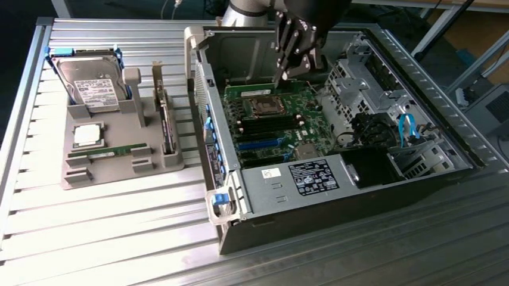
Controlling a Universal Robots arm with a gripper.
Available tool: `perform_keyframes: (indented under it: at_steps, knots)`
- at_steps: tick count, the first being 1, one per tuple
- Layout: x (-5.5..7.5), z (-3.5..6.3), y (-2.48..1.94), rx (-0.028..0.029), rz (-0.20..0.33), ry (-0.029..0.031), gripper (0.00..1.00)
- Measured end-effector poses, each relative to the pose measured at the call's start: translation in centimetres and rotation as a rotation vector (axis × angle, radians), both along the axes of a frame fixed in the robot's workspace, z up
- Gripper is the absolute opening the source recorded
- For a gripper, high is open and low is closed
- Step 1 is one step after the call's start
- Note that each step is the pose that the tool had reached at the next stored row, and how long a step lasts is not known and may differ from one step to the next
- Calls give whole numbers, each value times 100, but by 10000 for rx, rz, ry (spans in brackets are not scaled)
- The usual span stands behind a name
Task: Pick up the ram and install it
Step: 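Pick up the ram and move it above insertion slot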
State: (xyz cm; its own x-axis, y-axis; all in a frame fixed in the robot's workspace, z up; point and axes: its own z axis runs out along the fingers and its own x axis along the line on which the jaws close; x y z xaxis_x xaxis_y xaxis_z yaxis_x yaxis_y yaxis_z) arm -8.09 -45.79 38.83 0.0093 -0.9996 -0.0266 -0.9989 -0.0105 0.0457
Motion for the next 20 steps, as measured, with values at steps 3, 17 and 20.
perform_keyframes:
  at_steps: [3,17,20]
  knots:
    - [85,0,0,1,0,0,13]
    - [424,0,-1,1,1,4,13]
    - [523,0,-1,1,0,5,13]
